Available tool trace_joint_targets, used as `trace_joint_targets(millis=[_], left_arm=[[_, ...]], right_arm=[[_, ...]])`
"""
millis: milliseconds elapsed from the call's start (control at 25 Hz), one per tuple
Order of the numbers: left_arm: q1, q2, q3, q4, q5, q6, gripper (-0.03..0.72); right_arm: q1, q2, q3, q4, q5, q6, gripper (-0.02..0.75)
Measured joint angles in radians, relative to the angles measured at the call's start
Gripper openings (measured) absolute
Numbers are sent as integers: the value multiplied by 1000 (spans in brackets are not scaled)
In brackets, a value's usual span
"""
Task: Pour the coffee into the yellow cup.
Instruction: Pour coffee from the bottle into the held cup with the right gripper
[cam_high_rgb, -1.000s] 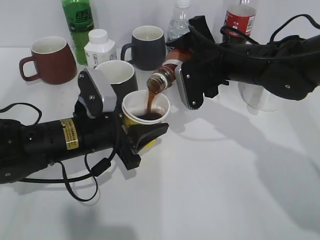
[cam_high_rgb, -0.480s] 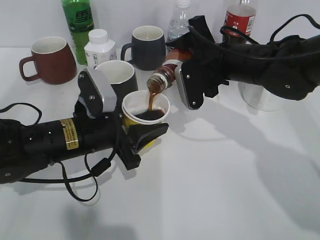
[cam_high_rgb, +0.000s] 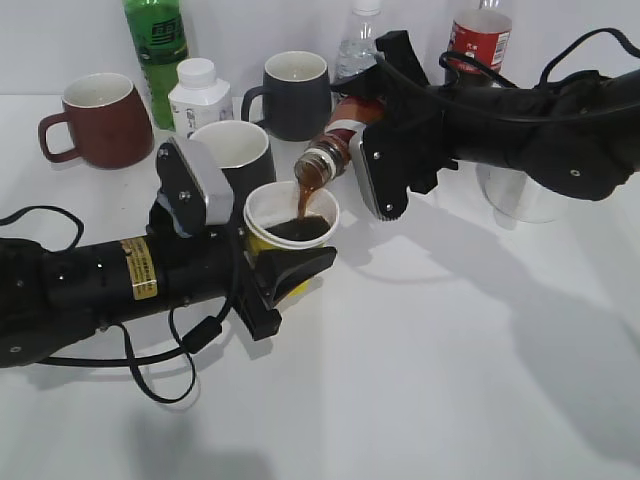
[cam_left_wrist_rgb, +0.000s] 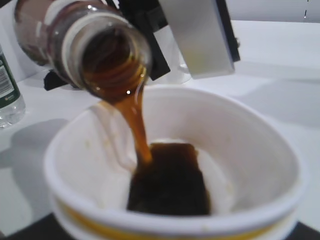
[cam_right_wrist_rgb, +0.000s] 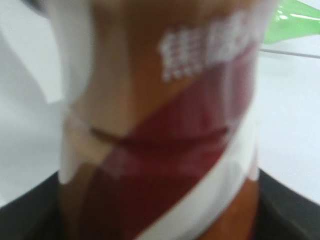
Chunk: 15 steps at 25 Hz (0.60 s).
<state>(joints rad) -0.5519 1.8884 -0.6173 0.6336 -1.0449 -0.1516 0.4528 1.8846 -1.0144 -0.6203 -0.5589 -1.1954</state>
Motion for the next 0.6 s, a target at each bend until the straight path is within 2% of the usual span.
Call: trace_joint_targets(millis=[600], left_arm=[[0, 0, 0, 0, 0, 0, 400]], right_arm=[[0, 0, 0, 42, -26, 15, 503]])
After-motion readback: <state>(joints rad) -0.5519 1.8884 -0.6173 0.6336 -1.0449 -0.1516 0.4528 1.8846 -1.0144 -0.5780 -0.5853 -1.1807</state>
